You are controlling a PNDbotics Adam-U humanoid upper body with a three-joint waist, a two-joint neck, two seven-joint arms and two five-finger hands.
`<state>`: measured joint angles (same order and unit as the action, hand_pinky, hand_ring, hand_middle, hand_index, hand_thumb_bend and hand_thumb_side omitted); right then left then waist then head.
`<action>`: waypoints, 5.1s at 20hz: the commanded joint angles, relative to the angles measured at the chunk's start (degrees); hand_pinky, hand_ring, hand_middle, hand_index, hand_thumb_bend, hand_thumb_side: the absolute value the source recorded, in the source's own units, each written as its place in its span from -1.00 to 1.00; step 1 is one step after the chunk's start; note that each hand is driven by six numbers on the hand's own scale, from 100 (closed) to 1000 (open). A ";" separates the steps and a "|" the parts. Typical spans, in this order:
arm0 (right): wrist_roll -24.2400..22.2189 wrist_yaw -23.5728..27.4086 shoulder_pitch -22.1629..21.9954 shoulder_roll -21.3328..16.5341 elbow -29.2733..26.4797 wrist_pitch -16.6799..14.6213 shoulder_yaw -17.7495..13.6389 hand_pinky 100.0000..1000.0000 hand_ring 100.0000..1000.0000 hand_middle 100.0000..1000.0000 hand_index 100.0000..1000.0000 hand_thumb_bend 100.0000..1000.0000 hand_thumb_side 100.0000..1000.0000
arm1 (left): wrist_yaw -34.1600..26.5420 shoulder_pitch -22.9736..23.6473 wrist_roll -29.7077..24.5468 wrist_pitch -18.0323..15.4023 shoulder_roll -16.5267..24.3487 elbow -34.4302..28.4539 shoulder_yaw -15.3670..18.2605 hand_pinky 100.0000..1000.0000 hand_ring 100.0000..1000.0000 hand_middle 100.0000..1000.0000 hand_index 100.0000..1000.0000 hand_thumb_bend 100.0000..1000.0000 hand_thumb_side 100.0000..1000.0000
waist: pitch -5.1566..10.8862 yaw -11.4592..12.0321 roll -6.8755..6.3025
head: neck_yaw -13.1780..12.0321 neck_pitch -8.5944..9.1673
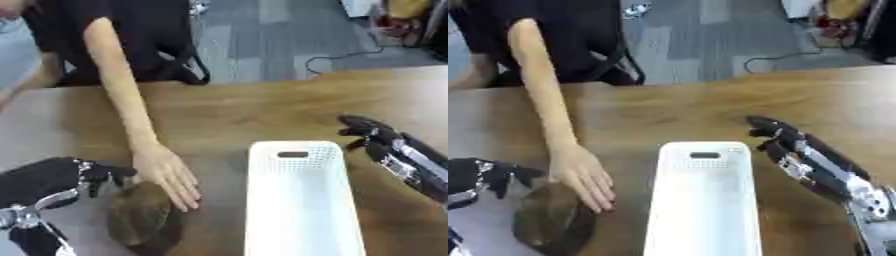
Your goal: Pick up objects on the table and place them in the box.
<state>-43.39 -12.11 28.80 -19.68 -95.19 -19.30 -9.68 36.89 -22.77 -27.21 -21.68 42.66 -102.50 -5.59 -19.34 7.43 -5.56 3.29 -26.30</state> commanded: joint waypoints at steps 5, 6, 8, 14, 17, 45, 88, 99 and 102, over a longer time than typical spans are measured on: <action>-0.30 -0.10 0.63 -1.17 -1.20 -0.82 -0.45 0.53 0.82 0.99 1.00 -1.00 1.00 | 0.90 0.08 0.27 0.28 1.13 -0.27 1.41 -0.05 0.02 0.41 1.00 0.42 0.17 | 0.70 0.04 0.02 | 0.58 0.80; -0.30 -0.16 0.58 -1.21 -1.19 -0.84 -0.46 0.53 0.82 0.99 1.00 -1.00 1.00 | 1.13 0.14 0.00 0.28 1.47 -0.26 1.34 -0.01 0.06 0.44 1.00 0.43 0.18 | 0.73 -0.06 -0.08 | 0.59 0.73; -0.28 -0.28 0.39 -1.37 -1.15 -0.83 -0.49 0.53 0.82 0.99 1.00 -1.00 1.00 | 1.88 -0.02 -0.91 0.07 2.91 -0.29 0.89 0.10 0.21 0.52 1.00 0.48 0.20 | 0.93 -0.34 -0.46 | 0.75 0.54; -0.59 -0.78 -1.47 -2.07 -1.34 -0.06 -0.47 0.53 0.83 1.00 1.00 -1.00 1.00 | 2.04 -3.26 -4.24 -2.60 13.29 -1.47 -4.43 0.26 0.50 0.70 0.99 0.67 0.28 | 2.43 0.46 -3.02 | 0.75 -0.82; -1.09 -0.86 -2.09 -1.94 -1.76 0.44 -0.21 0.53 0.83 1.00 1.00 -1.00 1.00 | 0.51 -5.09 -5.24 -3.44 14.71 -1.74 -6.38 0.26 0.50 0.71 0.98 0.66 0.26 | 2.83 0.59 -3.76 | 1.10 -0.61; -1.59 -0.64 -2.39 -1.97 -2.35 1.14 -0.06 0.53 0.83 1.00 1.00 -1.00 1.00 | 1.64 -7.72 -6.25 -3.44 13.58 -1.84 -5.95 0.28 0.51 0.73 0.99 0.63 0.24 | 3.01 0.10 -4.38 | 1.05 0.12; -2.14 -0.72 -0.92 -1.54 -1.92 0.16 0.20 0.53 0.84 1.00 1.00 -1.00 1.00 | 4.93 -13.56 -7.86 -6.03 7.56 1.09 -9.77 0.28 0.45 0.69 0.97 0.58 0.24 | 1.82 -2.13 -3.97 | -0.44 0.21; -2.17 -0.74 -0.71 -1.53 -1.86 -0.01 0.20 0.53 0.83 1.00 1.00 -1.00 1.00 | 5.00 -13.53 -7.54 -5.80 7.14 1.22 -9.71 0.27 0.44 0.68 0.97 0.56 0.24 | 1.62 -2.31 -3.91 | -0.48 0.34; -2.21 -0.71 -0.63 -1.56 -1.81 -0.09 0.21 0.53 0.83 1.00 1.00 -1.00 1.00 | 4.96 -13.55 -7.53 -5.78 6.98 1.30 -9.75 0.27 0.43 0.68 0.97 0.55 0.24 | 1.53 -2.39 -3.90 | -0.51 0.34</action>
<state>-44.94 -12.70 27.60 -21.19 -97.24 -18.36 -9.33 41.53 -35.89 -34.48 -27.28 48.50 -101.00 -16.34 -18.35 4.92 -9.43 3.45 -26.80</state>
